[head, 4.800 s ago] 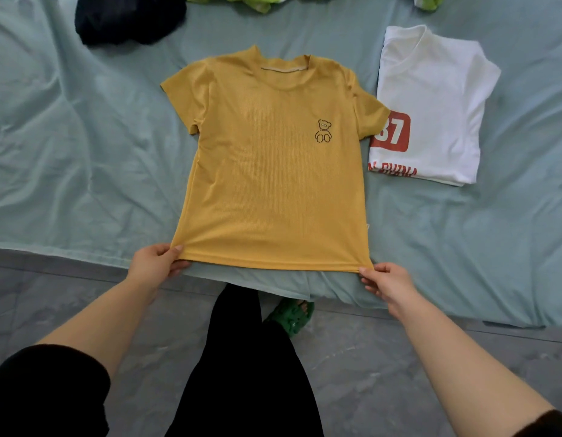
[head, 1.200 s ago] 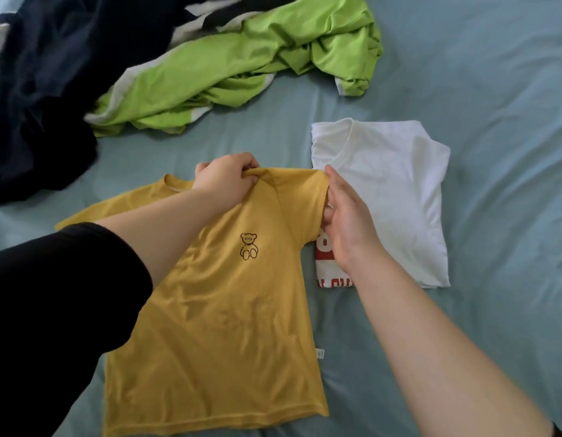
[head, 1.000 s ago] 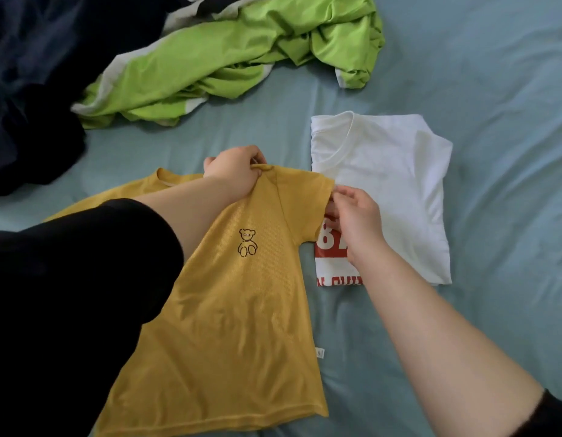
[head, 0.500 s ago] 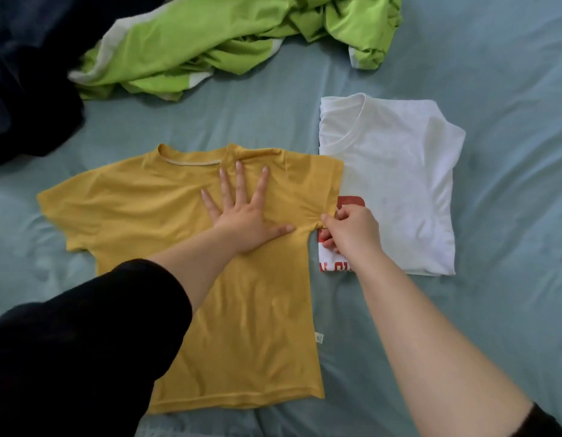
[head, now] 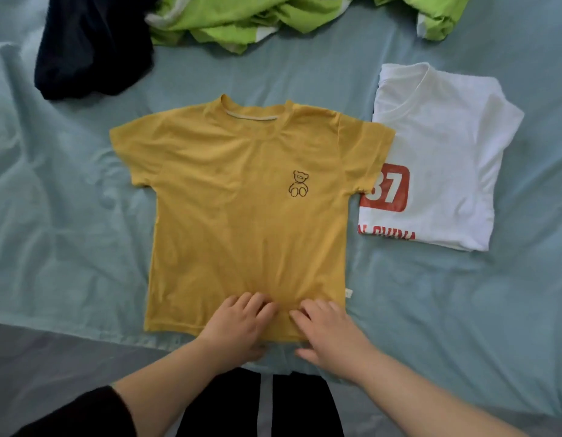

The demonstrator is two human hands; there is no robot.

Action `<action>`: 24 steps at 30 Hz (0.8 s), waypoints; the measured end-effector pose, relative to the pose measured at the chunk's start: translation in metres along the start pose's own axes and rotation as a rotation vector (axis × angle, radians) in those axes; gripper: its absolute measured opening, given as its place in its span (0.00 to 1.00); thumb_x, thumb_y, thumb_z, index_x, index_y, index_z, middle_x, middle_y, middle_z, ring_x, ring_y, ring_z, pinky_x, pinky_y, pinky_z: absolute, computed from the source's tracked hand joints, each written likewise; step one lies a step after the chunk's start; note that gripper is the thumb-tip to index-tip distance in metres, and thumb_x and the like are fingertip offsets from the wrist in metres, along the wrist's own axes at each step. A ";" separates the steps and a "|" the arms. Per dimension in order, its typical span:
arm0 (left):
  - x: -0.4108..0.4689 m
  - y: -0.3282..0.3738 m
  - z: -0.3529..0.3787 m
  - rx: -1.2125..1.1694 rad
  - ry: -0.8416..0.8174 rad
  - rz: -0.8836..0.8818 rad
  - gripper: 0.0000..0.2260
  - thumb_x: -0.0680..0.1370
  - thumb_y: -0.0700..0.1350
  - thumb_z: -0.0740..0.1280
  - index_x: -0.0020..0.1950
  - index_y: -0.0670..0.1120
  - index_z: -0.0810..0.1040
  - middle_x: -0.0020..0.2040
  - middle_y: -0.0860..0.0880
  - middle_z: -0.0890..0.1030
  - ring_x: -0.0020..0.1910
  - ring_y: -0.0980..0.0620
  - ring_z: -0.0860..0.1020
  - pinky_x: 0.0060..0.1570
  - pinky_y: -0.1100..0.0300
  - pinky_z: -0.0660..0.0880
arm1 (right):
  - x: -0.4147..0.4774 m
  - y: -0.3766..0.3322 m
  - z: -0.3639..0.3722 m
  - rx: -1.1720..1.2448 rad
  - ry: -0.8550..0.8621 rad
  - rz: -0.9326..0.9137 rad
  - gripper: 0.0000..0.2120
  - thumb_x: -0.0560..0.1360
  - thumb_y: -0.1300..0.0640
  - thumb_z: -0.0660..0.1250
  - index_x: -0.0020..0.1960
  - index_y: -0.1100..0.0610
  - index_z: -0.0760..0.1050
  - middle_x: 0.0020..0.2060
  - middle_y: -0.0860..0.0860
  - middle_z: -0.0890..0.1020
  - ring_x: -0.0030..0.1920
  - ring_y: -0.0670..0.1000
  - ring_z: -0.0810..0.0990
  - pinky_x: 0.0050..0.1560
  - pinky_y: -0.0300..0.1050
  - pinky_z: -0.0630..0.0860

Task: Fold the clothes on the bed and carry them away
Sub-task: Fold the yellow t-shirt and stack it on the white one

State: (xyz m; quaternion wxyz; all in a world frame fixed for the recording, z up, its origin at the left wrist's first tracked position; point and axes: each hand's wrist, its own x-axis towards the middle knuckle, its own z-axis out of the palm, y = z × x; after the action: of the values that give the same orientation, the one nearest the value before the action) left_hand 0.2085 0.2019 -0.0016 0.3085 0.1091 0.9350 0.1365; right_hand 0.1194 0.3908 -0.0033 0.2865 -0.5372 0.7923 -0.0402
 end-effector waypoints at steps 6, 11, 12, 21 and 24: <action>0.000 -0.001 0.019 0.009 0.001 -0.057 0.23 0.72 0.47 0.66 0.67 0.48 0.69 0.61 0.47 0.73 0.53 0.45 0.75 0.50 0.52 0.74 | 0.018 -0.023 0.013 -0.121 -0.059 0.136 0.21 0.52 0.48 0.74 0.42 0.55 0.79 0.35 0.49 0.77 0.35 0.50 0.76 0.35 0.42 0.74; -0.016 -0.021 0.017 -0.182 0.063 -0.207 0.16 0.77 0.38 0.58 0.64 0.48 0.67 0.61 0.48 0.69 0.59 0.45 0.71 0.55 0.54 0.69 | 0.018 -0.012 0.002 0.038 -0.098 0.270 0.09 0.68 0.61 0.68 0.48 0.57 0.76 0.45 0.53 0.78 0.48 0.55 0.78 0.48 0.47 0.74; -0.022 -0.031 0.014 -0.240 0.073 -0.276 0.14 0.76 0.38 0.58 0.61 0.48 0.69 0.59 0.48 0.71 0.58 0.45 0.72 0.53 0.54 0.68 | 0.019 -0.007 -0.002 0.091 -0.170 0.312 0.09 0.72 0.61 0.63 0.52 0.57 0.75 0.50 0.54 0.77 0.53 0.56 0.75 0.52 0.48 0.72; -0.050 -0.154 -0.061 -0.596 -0.061 -0.645 0.07 0.74 0.38 0.62 0.38 0.45 0.77 0.38 0.43 0.79 0.43 0.42 0.78 0.42 0.53 0.73 | 0.053 0.055 -0.067 0.434 -0.264 0.632 0.04 0.73 0.59 0.62 0.42 0.58 0.75 0.40 0.54 0.79 0.45 0.56 0.77 0.40 0.46 0.70; -0.034 -0.188 -0.095 -0.648 0.020 -0.643 0.10 0.74 0.34 0.62 0.42 0.43 0.82 0.42 0.42 0.82 0.45 0.44 0.79 0.41 0.58 0.72 | 0.073 0.084 -0.100 0.481 -0.132 0.646 0.04 0.73 0.59 0.64 0.39 0.56 0.74 0.35 0.51 0.76 0.38 0.52 0.75 0.35 0.44 0.68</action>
State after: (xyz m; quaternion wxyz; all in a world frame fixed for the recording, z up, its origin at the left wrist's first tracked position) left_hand 0.1554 -0.0022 0.0296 0.3444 -0.2902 0.8335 0.3200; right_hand -0.0184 0.3378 0.0186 0.4521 -0.1798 0.8682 -0.0978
